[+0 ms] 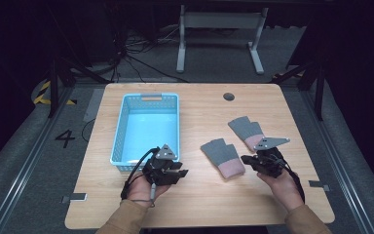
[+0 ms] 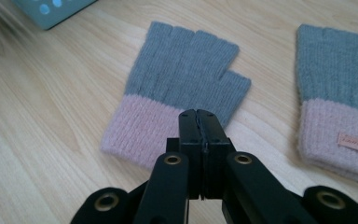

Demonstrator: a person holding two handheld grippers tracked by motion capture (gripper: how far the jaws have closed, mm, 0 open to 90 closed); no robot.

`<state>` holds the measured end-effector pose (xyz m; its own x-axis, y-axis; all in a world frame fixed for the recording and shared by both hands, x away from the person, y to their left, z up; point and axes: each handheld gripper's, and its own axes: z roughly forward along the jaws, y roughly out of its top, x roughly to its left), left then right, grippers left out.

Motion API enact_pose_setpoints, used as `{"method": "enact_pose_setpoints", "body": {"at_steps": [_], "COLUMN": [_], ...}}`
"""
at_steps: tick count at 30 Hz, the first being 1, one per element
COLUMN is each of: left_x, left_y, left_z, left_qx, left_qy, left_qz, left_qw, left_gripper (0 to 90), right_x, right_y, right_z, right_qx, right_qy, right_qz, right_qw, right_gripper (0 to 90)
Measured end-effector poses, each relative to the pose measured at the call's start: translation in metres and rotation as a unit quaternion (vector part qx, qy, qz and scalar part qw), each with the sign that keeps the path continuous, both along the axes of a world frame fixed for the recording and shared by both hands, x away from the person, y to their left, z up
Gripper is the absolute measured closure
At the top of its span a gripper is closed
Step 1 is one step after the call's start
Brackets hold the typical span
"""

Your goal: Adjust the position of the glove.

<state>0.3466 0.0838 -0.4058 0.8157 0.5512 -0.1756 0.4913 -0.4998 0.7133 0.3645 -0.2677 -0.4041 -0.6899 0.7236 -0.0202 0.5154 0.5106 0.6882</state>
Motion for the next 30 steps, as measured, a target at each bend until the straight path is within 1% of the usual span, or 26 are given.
{"method": "enact_pose_setpoints", "body": {"at_steps": [1,3,6,7,9,10,12,13,14,15,17,19,20,23,24,25,26,28,29,30], "left_x": [0.000,-0.001,-0.002,-0.002,-0.003,-0.004,-0.007,-0.010,-0.010,-0.012,-0.016,-0.019,-0.020,-0.023,-0.024,-0.024,-0.024,-0.025,-0.025,-0.025], "left_y": [0.001,0.002,0.003,0.003,0.003,0.004,0.007,0.011,0.011,0.013,0.016,0.020,0.023,0.029,0.030,0.032,0.032,0.031,0.031,0.031], "left_z": [0.001,0.002,0.004,0.005,0.005,0.005,0.006,0.007,0.007,0.008,0.008,0.007,0.007,0.006,0.006,0.007,0.007,0.005,0.005,0.004], "left_qx": [-0.001,0.000,-0.005,-0.004,0.007,0.011,0.011,0.006,0.006,0.003,0.004,0.006,0.011,0.013,0.011,0.011,0.011,0.008,0.010,0.013], "left_qy": [0.002,-0.005,-0.011,-0.011,-0.006,-0.007,-0.007,-0.010,-0.010,-0.010,-0.017,-0.018,-0.019,-0.015,-0.013,-0.012,-0.012,-0.010,-0.010,-0.008], "left_qz": [0.001,0.004,0.004,0.005,0.013,0.014,0.013,0.014,0.014,0.013,0.016,0.024,0.029,0.042,0.044,0.043,0.043,0.043,0.042,0.039], "left_qw": [1.0000,1.0000,0.9999,0.9999,0.9999,0.9998,0.9998,0.9998,0.9998,0.9999,0.9997,0.9995,0.9993,0.9989,0.9989,0.9990,0.9990,0.9990,0.9990,0.9991], "left_gripper": [63.9,62.5,61.3,61.5,63.1,63.5,63.7,63.6,63.2,63.2,61.8,61.6,62.2,63.4,63.2,63.1,62.6,62.1,61.6,61.6], "right_x": [0.000,0.001,0.002,0.002,0.002,0.002,0.004,0.005,0.005,0.005,0.005,0.006,0.006,0.010,0.010,0.009,0.009,0.008,0.007,0.007], "right_y": [0.000,0.002,0.003,0.005,0.008,0.009,0.014,0.020,0.020,0.023,0.033,0.039,0.042,0.047,0.053,0.057,0.057,0.065,0.073,0.073], "right_z": [0.001,0.002,0.003,0.002,0.002,0.002,0.002,0.002,0.002,0.002,0.002,0.004,0.005,0.006,0.004,0.002,0.002,0.000,-0.004,-0.004], "right_qx": [-0.001,0.000,0.006,0.012,0.013,0.015,0.024,0.026,0.026,0.025,0.017,0.017,0.019,0.029,0.025,0.022,0.022,0.015,0.005,0.005], "right_qy": [-0.003,-0.006,-0.010,-0.008,-0.010,-0.008,-0.001,0.004,0.004,0.005,0.001,-0.005,-0.006,0.003,0.012,0.016,0.016,0.022,0.026,0.026], "right_qz": [-0.001,-0.001,0.001,0.004,0.009,0.013,0.021,0.037,0.037,0.044,0.053,0.060,0.061,0.069,0.079,0.086,0.086,0.100,0.112,0.112], "right_qw": [1.0000,1.0000,0.9999,0.9999,0.9998,0.9998,0.9995,0.9989,0.9989,0.9987,0.9984,0.9981,0.9980,0.9972,0.9965,0.9960,0.9960,0.9946,0.9933,0.9933], "right_gripper": [89.9,89.9,89.9,89.9,89.8,89.8,89.8,89.8,89.8,89.8,89.8,89.8,89.8,89.8,89.7,89.8,89.8,89.7,89.7,89.7]}}
